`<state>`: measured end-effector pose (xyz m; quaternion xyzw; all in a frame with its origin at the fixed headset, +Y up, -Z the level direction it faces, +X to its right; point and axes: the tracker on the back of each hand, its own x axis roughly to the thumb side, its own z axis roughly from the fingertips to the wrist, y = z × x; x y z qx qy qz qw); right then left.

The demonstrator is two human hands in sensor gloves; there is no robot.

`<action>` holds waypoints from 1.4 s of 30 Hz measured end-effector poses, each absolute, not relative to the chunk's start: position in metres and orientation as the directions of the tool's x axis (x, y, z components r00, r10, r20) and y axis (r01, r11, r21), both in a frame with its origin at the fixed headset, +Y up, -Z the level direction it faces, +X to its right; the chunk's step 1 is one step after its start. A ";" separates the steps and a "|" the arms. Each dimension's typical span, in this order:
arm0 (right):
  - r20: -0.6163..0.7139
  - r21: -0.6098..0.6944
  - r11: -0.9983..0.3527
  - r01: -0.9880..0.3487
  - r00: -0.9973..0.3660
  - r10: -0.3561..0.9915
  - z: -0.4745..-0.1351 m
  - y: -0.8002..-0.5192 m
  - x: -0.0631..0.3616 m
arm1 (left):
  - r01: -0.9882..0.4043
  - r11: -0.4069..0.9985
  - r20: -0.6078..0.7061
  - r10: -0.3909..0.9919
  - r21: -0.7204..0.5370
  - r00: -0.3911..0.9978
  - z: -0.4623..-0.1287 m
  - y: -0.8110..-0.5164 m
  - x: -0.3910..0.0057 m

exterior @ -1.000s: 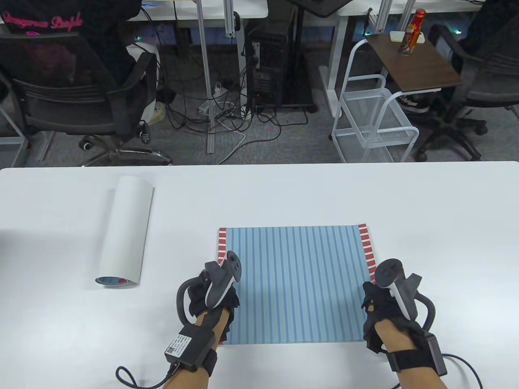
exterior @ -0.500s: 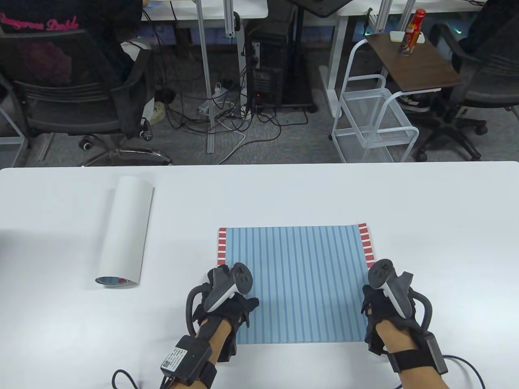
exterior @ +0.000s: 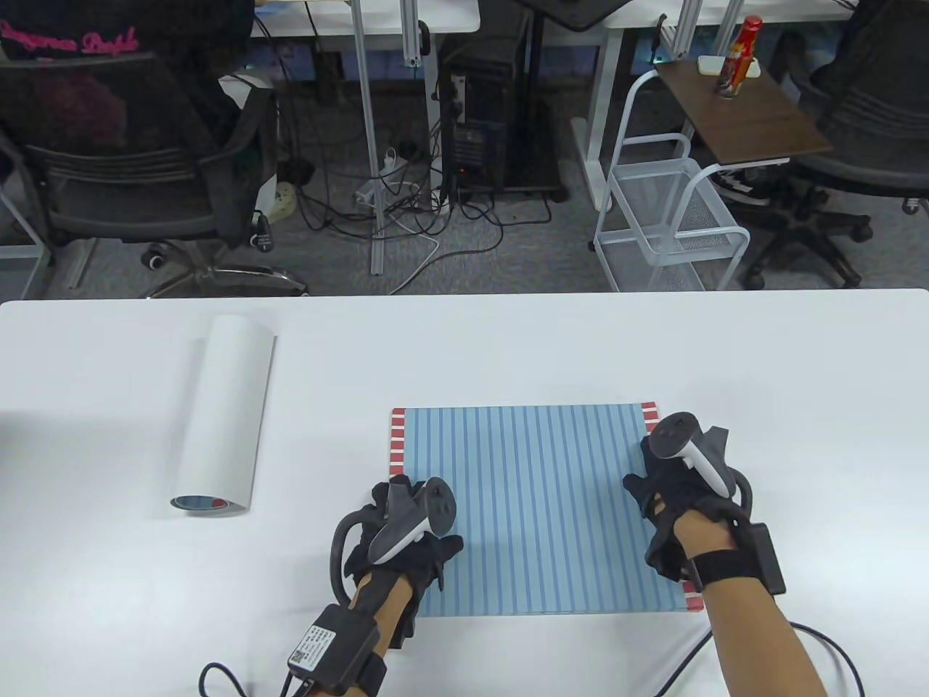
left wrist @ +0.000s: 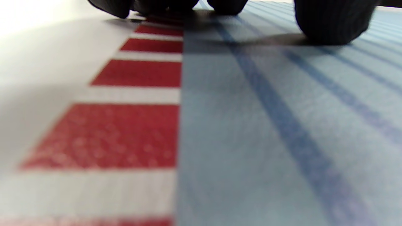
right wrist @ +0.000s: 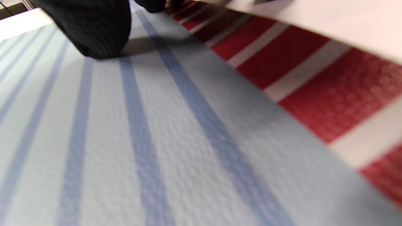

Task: Unroll mouse pads and stack together

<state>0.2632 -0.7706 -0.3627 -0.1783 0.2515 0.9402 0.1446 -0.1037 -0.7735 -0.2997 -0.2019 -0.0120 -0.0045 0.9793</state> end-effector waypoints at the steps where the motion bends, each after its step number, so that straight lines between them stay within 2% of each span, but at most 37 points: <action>1: -0.400 0.420 -0.834 -0.358 -0.898 0.184 -0.360 -0.771 0.264 | 0.015 0.919 0.026 -0.006 -0.393 1.000 -0.300 -0.774 -0.103; 8: -0.307 0.389 -0.879 -0.276 -0.938 0.158 -0.331 -0.769 0.262 | 0.030 0.924 0.031 -0.019 -0.382 0.999 -0.299 -0.774 -0.102; 20: -0.216 0.454 -0.877 -0.158 -0.974 0.064 -0.284 -0.764 0.260 | 0.032 0.926 0.030 -0.022 -0.376 0.999 -0.299 -0.774 -0.101; 26: -0.203 0.438 -0.881 -0.182 -0.974 0.100 -0.281 -0.764 0.261 | 0.035 0.924 0.036 -0.023 -0.380 0.999 -0.298 -0.775 -0.102; 33: -0.186 0.345 -0.908 -0.237 -0.966 0.182 -0.281 -0.759 0.263 | 0.001 0.916 0.037 0.015 -0.400 0.999 -0.298 -0.774 -0.105; 37: -0.158 0.297 -0.917 -0.265 -0.961 0.227 -0.280 -0.752 0.262 | -0.057 0.924 0.019 0.070 -0.379 0.997 -0.298 -0.771 -0.112; 42: -0.119 0.268 -0.926 -0.265 -0.963 0.241 -0.279 -0.749 0.257 | -0.050 0.947 0.009 0.056 -0.318 0.998 -0.298 -0.766 -0.123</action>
